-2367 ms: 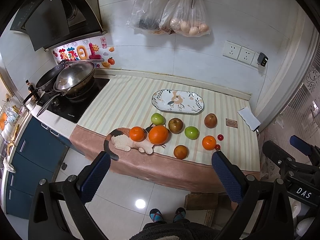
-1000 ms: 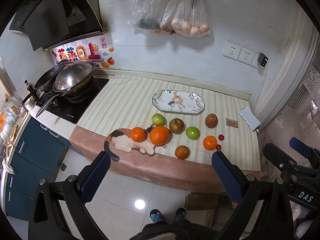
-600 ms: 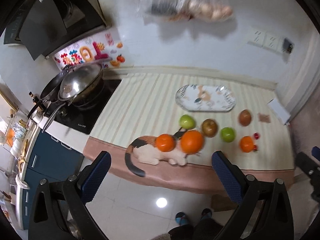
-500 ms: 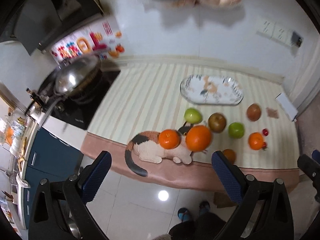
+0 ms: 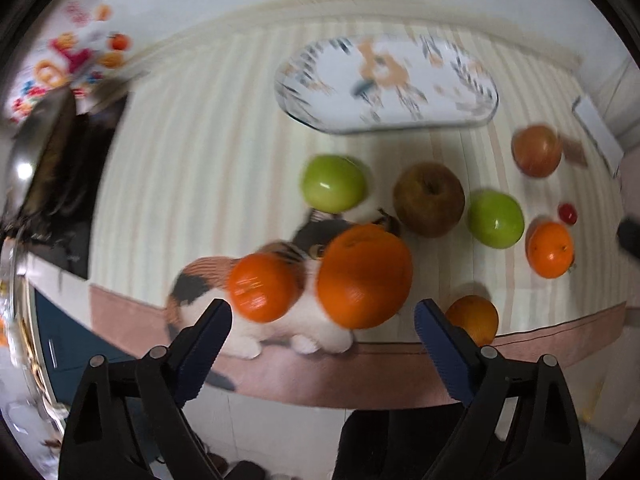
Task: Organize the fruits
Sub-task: 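Grasp the large orange with the left tool while the right tool grasps the red apple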
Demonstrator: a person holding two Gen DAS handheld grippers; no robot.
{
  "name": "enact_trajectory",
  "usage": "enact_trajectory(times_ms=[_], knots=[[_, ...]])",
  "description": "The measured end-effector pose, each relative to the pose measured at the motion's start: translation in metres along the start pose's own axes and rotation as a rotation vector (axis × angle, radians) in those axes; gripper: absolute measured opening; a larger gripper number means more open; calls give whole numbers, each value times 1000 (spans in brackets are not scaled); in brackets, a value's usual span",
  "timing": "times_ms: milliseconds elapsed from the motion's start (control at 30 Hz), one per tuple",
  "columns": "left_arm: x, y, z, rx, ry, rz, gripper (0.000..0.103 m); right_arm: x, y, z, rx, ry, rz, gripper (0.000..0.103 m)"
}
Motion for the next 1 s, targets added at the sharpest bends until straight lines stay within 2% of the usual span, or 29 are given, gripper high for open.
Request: enact_trajectory(times_ms=[100, 200, 333, 567, 667, 700, 800, 1000], knots=[[10, 7, -30, -74, -15, -22, 94, 19, 18, -21, -39, -15, -28, 101], [15, 13, -52, -126, 6, -39, 94, 34, 32, -38, -63, -28, -55, 101], [26, 19, -67, -163, -50, -14, 94, 52, 48, -58, -84, -51, -90, 101], [40, 19, -86, -202, -69, -14, 94, 73, 75, -95, -113, -96, -118, 101], [45, 19, -92, -189, -91, 1, 86, 76, 83, -109, -130, -108, -113, 100], [48, 20, -92, -185, -112, 15, 77, 76, 85, -114, -135, -109, -112, 99], [49, 20, -95, -178, -105, 33, 76, 77, 89, -127, -153, -113, -115, 85], [51, 14, -96, -167, -97, 7, 76, 71, 92, -147, -193, -95, -120, 71]])
Point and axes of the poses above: each gripper's, at about its wrist camera, not at the fingertips, and z roughly against the way its jaws point, x to its right, y to its top, the point moved 8 cm from there along -z, roughly the way its jaws point, and after that the axes turned 1 degree about z, right-handed, at the moved point
